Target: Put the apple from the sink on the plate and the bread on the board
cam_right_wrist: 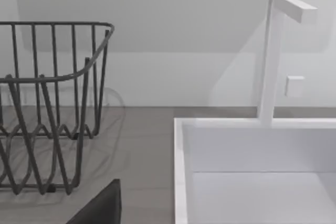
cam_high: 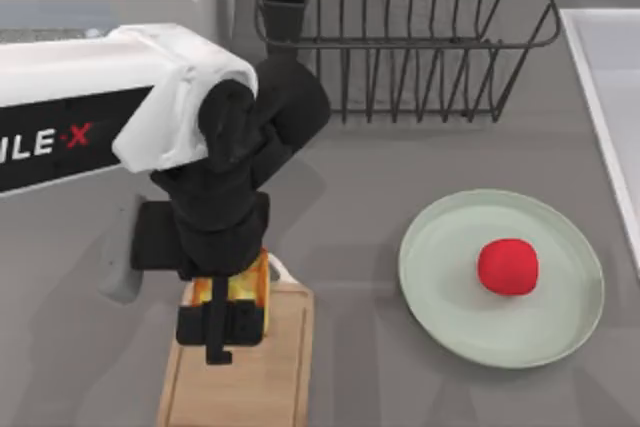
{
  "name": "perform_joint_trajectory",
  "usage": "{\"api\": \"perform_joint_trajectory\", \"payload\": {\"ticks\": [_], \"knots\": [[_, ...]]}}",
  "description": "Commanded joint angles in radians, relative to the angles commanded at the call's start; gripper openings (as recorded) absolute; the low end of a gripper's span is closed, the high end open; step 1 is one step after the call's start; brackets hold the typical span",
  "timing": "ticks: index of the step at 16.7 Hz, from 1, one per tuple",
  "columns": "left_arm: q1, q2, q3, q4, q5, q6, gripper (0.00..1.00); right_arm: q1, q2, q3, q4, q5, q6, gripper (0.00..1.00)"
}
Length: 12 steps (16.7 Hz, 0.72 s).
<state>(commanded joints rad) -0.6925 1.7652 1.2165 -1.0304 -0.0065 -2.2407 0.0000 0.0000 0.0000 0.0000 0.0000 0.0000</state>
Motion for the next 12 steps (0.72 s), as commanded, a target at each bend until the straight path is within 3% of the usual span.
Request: {"api": "perform_joint_trajectory", "payload": {"ticks": [12], "knots": [[-0.004,0.055,-0.105,0.169,0.0,-0.001,0.0,0.0,0.0,0.0,0.0,0.0,0.0,1.0]]}}
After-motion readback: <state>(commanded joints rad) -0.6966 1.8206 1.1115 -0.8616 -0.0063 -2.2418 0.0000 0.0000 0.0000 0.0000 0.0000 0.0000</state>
